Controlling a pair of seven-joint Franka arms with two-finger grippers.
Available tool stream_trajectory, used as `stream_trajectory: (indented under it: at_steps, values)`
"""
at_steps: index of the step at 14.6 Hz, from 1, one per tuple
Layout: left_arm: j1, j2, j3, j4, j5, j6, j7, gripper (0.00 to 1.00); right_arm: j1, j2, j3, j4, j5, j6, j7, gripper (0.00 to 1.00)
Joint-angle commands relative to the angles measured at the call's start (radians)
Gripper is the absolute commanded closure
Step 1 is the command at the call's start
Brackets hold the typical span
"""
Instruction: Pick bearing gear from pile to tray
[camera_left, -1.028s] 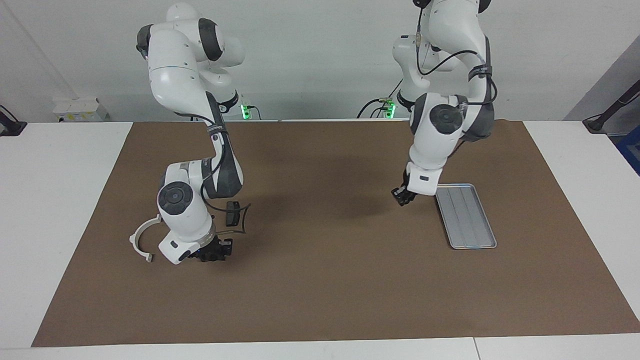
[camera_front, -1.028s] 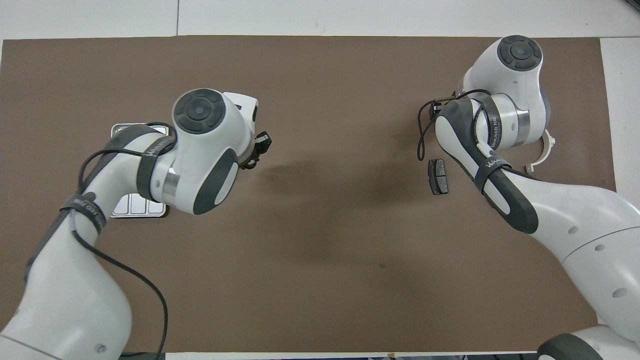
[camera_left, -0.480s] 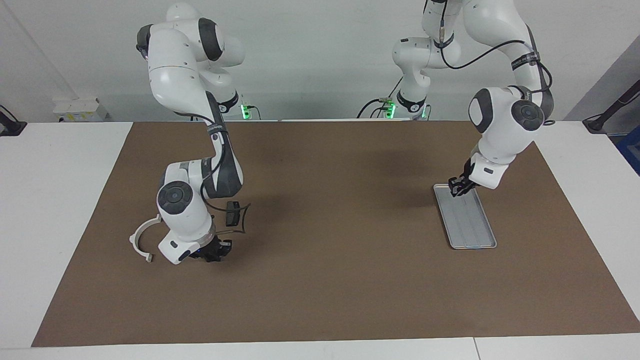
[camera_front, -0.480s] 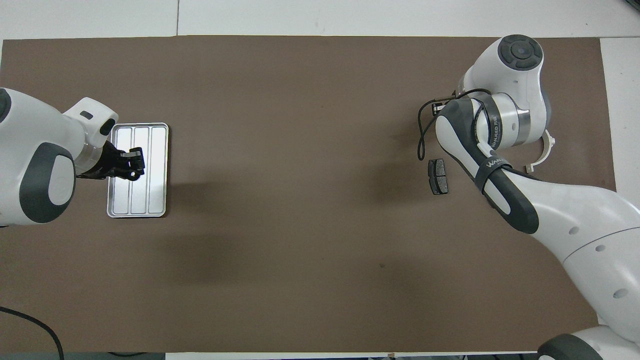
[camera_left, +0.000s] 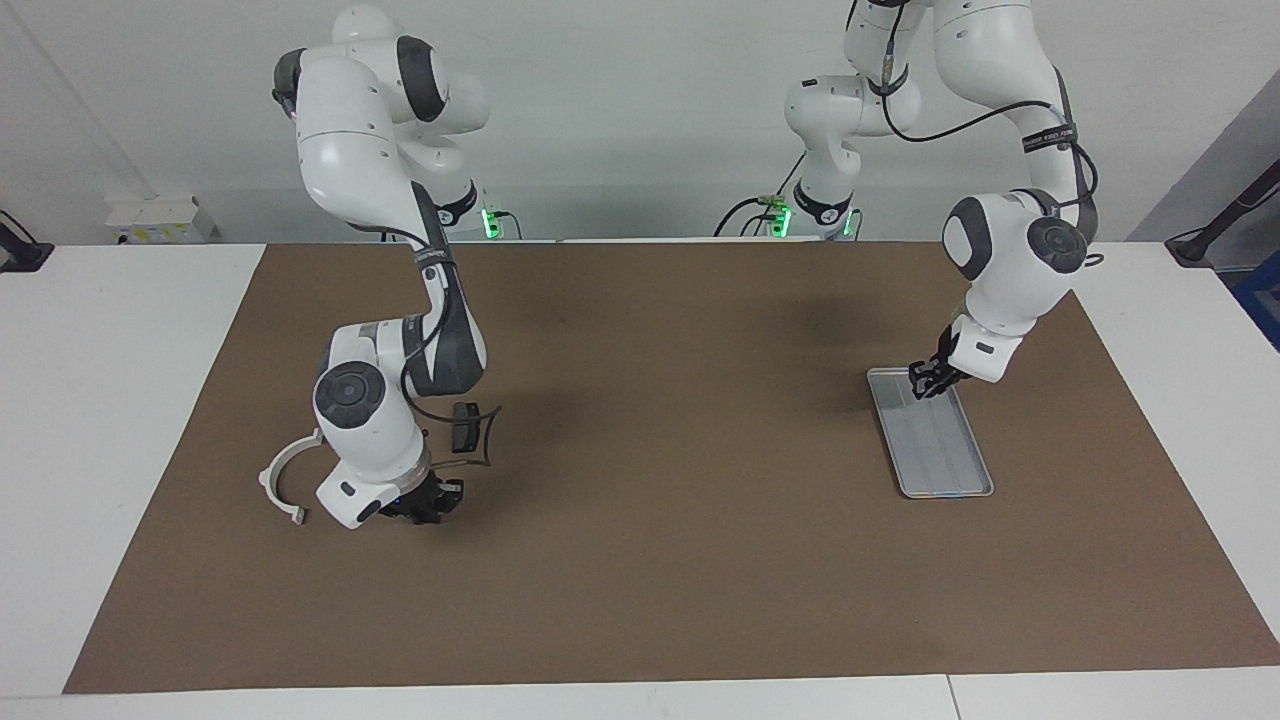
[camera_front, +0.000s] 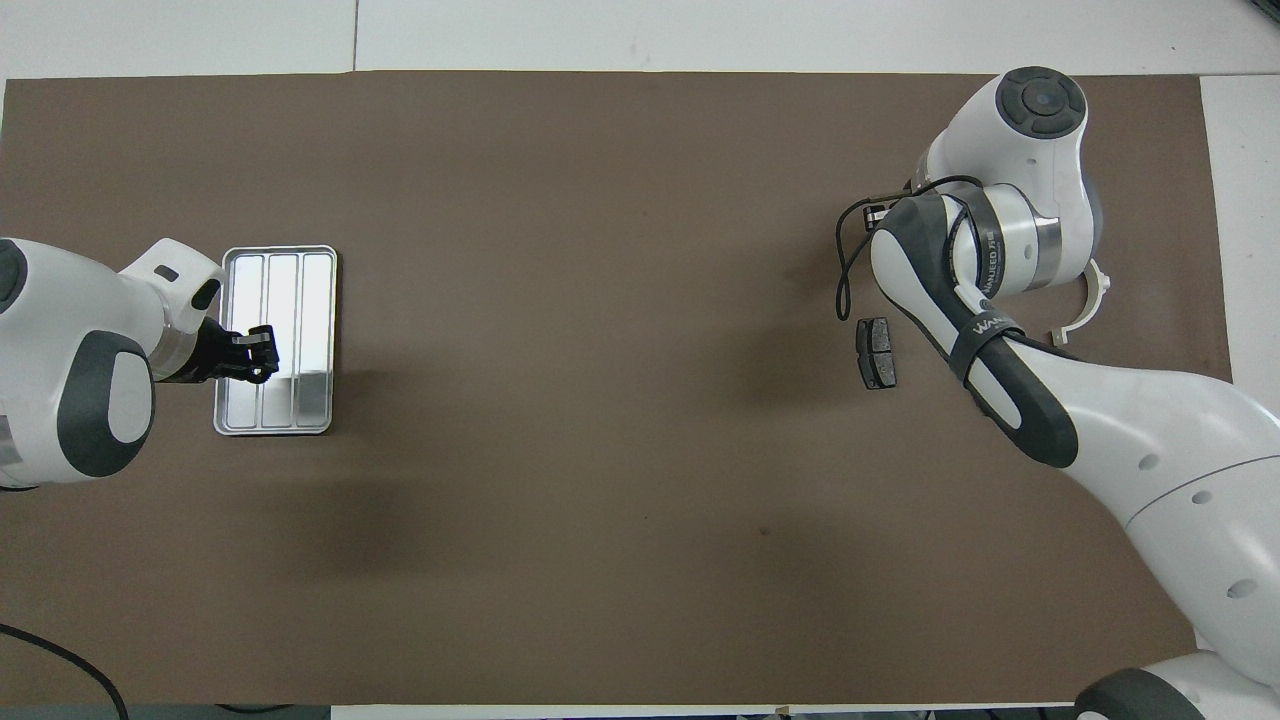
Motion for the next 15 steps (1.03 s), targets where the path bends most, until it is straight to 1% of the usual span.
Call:
stream_trajectory:
  at_steps: [1,3,5,7,9,12,15]
  values:
    - [0.021,-0.027,-0.01,-0.064,0.008,0.064,0.013,1.0,0.028,-0.009,0.008,0.068,-0.004,-0.117,0.006,1.0]
    - [0.026,-0.02,-0.01,-0.065,0.008,0.078,0.012,1.0,0.059,-0.009,0.007,0.115,-0.004,-0.18,0.089,1.0]
    - [0.028,-0.02,-0.01,-0.085,0.008,0.102,0.012,1.0,0.103,-0.009,0.008,0.137,0.008,-0.194,0.188,1.0]
    - [0.028,-0.016,-0.01,-0.108,0.008,0.143,0.007,1.0,0.157,-0.015,0.007,0.143,0.06,-0.195,0.303,1.0]
    - [0.026,-0.002,-0.012,-0.121,0.008,0.173,0.002,1.0,0.207,-0.014,0.011,0.181,0.091,-0.218,0.426,1.0]
    - [0.026,0.003,-0.012,-0.13,0.008,0.179,0.001,1.0,0.299,-0.014,0.013,0.2,0.157,-0.203,0.572,1.0]
    - [0.02,0.004,-0.012,-0.138,0.008,0.191,-0.004,1.0,0.399,0.005,0.013,0.212,0.157,-0.163,0.722,1.0]
